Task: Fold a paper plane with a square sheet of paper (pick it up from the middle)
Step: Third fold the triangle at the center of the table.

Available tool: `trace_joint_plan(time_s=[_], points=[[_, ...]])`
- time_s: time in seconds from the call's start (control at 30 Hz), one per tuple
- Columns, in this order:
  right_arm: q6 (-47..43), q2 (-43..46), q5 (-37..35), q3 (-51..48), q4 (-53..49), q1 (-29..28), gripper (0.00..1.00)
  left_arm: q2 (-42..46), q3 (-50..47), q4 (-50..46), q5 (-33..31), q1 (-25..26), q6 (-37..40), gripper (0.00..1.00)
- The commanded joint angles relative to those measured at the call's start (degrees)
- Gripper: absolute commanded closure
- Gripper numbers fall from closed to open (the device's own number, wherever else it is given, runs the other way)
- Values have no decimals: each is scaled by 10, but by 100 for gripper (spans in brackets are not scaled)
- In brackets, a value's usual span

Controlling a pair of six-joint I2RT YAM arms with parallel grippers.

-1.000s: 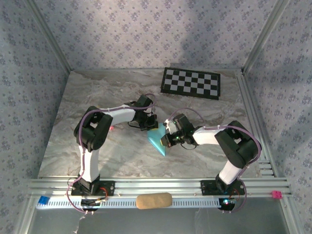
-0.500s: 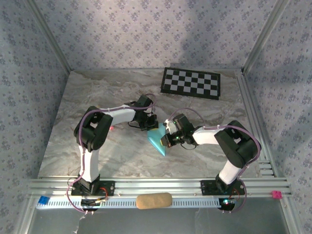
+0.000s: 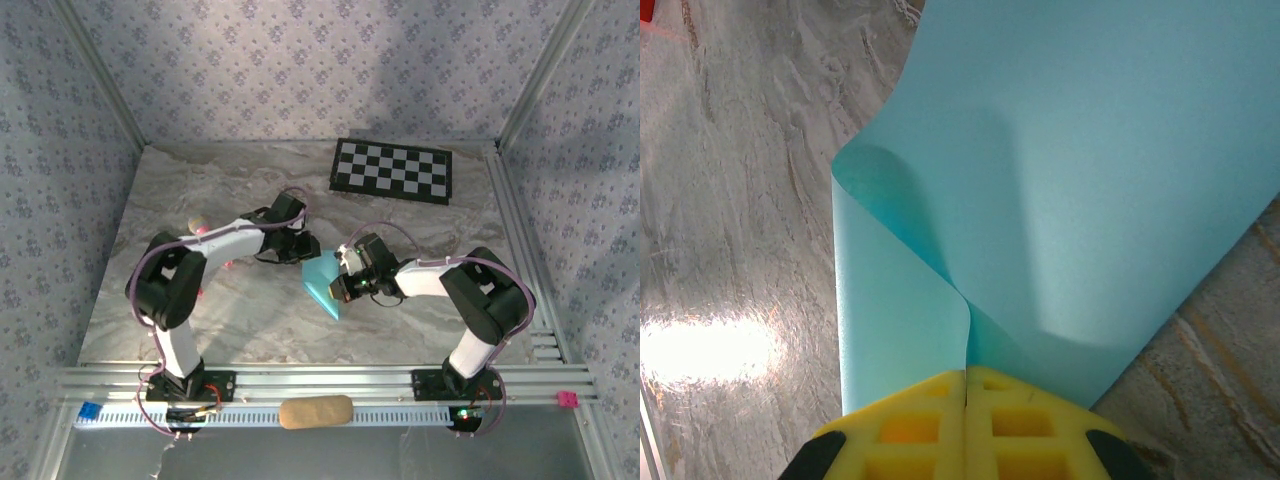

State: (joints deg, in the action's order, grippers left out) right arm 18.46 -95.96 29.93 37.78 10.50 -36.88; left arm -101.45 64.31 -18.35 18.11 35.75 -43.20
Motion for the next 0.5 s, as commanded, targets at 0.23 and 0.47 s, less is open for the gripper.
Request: trace_joint_plan(time_s=[0.23,0.47], points=[[-2,-11,-14,8,-14,-4,100,156,-190,208,51,8,-153,100],[0,-12,-16,8,-14,-4,100,138,-267,349,78,57,-231,100]])
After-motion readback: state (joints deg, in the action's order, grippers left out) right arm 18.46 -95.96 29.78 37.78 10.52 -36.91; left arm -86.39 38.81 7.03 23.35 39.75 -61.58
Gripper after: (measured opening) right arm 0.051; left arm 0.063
